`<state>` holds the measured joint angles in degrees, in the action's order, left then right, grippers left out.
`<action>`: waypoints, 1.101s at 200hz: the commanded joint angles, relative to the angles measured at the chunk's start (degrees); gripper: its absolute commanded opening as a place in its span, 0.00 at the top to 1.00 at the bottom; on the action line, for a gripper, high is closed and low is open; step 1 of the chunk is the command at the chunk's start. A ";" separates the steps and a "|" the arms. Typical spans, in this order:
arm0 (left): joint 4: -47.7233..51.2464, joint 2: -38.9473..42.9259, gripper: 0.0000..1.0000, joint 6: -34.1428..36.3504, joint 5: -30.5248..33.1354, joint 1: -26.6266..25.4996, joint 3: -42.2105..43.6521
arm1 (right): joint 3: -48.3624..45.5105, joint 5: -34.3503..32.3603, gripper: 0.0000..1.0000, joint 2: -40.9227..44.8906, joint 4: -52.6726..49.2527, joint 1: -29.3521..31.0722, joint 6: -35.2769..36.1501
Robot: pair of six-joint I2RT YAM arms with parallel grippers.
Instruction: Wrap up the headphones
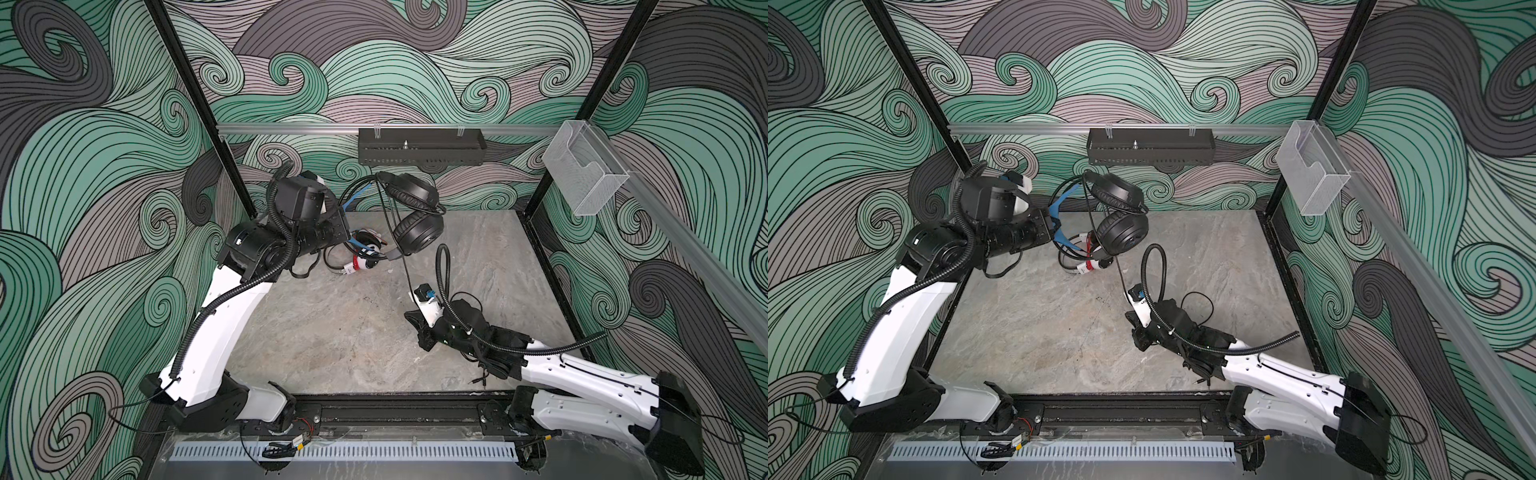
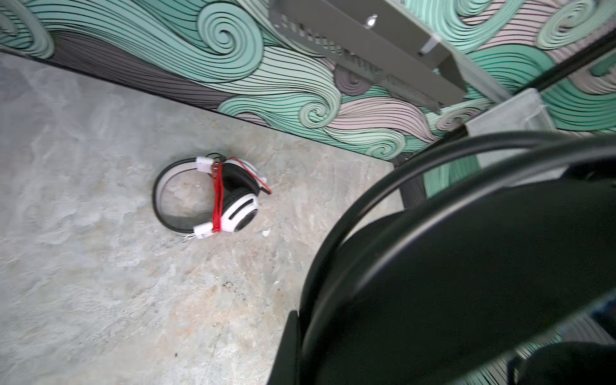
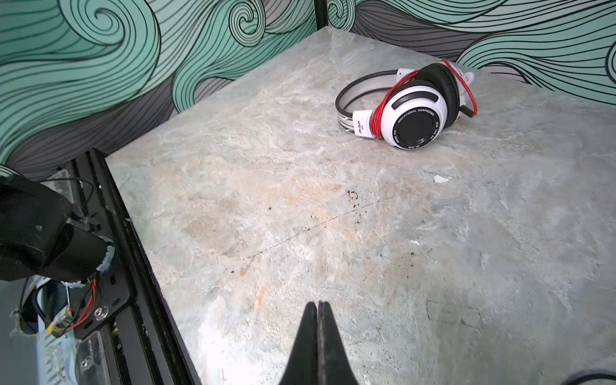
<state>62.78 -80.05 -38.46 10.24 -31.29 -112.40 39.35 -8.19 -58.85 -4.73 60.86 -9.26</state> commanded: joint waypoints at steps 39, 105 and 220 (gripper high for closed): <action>-14.17 -4.22 1.00 10.00 23.88 0.61 9.15 | 12.29 -15.25 1.00 -4.07 -19.84 14.06 7.16; -25.32 -4.04 1.00 27.81 33.89 -6.93 25.13 | 31.02 -21.41 1.00 -10.13 -33.27 18.36 15.36; -14.91 8.63 1.00 39.12 26.99 -17.04 30.60 | 40.50 -22.35 1.00 -14.05 -41.35 14.87 37.64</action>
<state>42.11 -71.44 2.74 42.11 -47.83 -77.03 76.90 -29.93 -72.49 -46.61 75.90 21.80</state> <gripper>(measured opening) 0.057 0.048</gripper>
